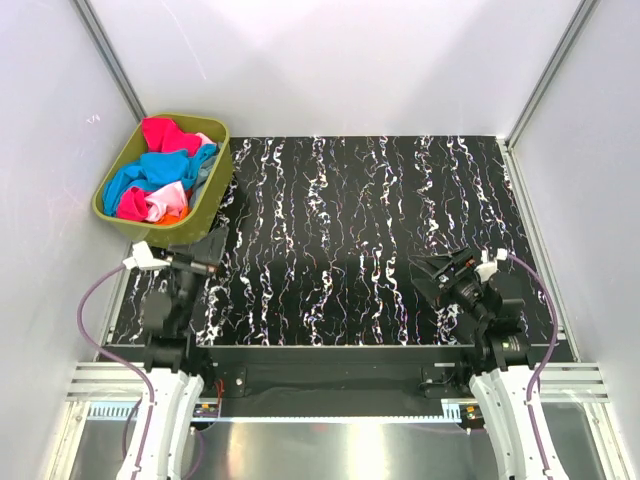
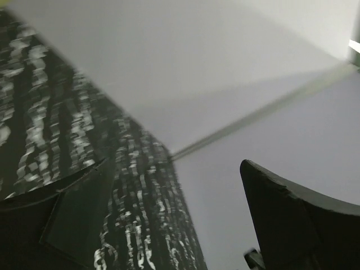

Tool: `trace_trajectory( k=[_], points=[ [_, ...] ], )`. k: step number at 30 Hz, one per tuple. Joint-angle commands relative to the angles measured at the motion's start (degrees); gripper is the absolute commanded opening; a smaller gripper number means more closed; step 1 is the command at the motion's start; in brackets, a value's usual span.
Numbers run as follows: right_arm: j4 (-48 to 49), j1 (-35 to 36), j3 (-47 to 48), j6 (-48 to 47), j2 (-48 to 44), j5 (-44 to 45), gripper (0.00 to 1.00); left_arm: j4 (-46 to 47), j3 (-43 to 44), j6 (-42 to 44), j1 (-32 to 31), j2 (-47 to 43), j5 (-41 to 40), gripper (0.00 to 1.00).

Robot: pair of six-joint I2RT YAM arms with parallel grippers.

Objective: Fold and stack the t-shirts
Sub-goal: Grab the tshirt from the pile

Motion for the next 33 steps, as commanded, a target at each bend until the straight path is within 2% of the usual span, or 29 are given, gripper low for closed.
trace_trajectory(
  k=[1, 4, 8, 10, 11, 12, 15, 17, 18, 20, 22, 23, 25, 27, 29, 32, 33],
  points=[
    [-6.84, -0.26, 4.09, -1.40, 2.50, 2.36, 1.00, -21.37, 9.10, 0.86, 0.16, 7.94, -11.62, 0.99],
    [-8.52, -0.26, 7.33, -3.22, 6.10, 0.97, 1.00, -23.29, 15.68, 1.84, 0.33, 16.55, -15.12, 0.99],
    [-9.49, -0.26, 11.21, -3.68, 11.30, -0.28, 0.99, -28.05, 29.63, 3.50, 0.95, 27.27, -16.54, 0.99],
    [-9.84, -0.70, 13.14, -6.99, 13.84, -1.50, 1.00, -22.12, 35.35, 8.50, 3.13, 34.47, -14.53, 0.99],
    [-9.84, -0.96, 13.85, -8.84, 14.38, -2.20, 1.00, -21.55, 37.82, 10.52, 4.28, 34.52, -13.30, 0.99],
    [-10.10, -1.14, 14.29, -9.99, 14.82, -2.47, 1.00, -22.33, 40.46, 13.15, 5.16, 39.74, -15.37, 0.99],
    [-10.63, -1.32, 14.03, -9.57, 14.65, 0.77, 1.00, -22.43, 47.94, 15.28, 7.17, 48.10, -25.03, 0.99],
    [-10.90, -1.32, 14.47, -9.91, 15.00, 3.23, 1.00, -21.20, 52.85, 15.38, 8.68, 52.69, -27.25, 0.99],
    [-11.59, -1.32, 14.90, -11.05, 15.35, 4.28, 1.00, -21.02, 54.79, 16.51, 9.55, 58.20, -28.48, 0.99],
    [-12.30, -1.32, 15.17, -11.67, 17.10, 4.99, 0.98, -23.37, 61.21, 18.27, 10.44, 63.85, -28.06, 0.97],
    [-12.39, -1.23, 15.61, -12.38, 19.29, 5.35, 0.98, -26.98, 64.82, 16.44, 12.02, 69.91, -26.47, 0.94],
    [-12.39, -1.32, 16.05, -12.73, 20.17, 5.52, 0.98, -30.22, 66.40, 15.39, 12.55, 70.90, -26.03, 0.89],
    [-12.48, -1.32, 17.98, -15.53, 22.63, 6.40, 0.98, -31.56, 64.67, 10.12, 12.82, 70.91, -28.13, 0.85],
    [-13.18, -1.32, 19.73, -18.16, 24.74, 6.75, 0.98, -32.71, 63.69, 7.74, 12.73, 70.38, -30.85, 0.84],
    [-13.71, -1.32, 20.36, -18.97, 25.72, 6.23, 0.99, -34.28, 66.05, 9.57, 13.16, 72.47, -31.22, 0.84],
    [-13.88, -1.32, 19.75, -20.29, 26.07, 5.61, 1.00, -33.86, 69.49, 11.77, 14.57, 75.82, -25.43, 0.80],
    [-13.97, -1.32, 19.39, -20.90, 25.90, 6.40, 1.00, -32.81, 69.06, 11.51, 15.01, 76.01, -23.76, 0.71]
  ],
)
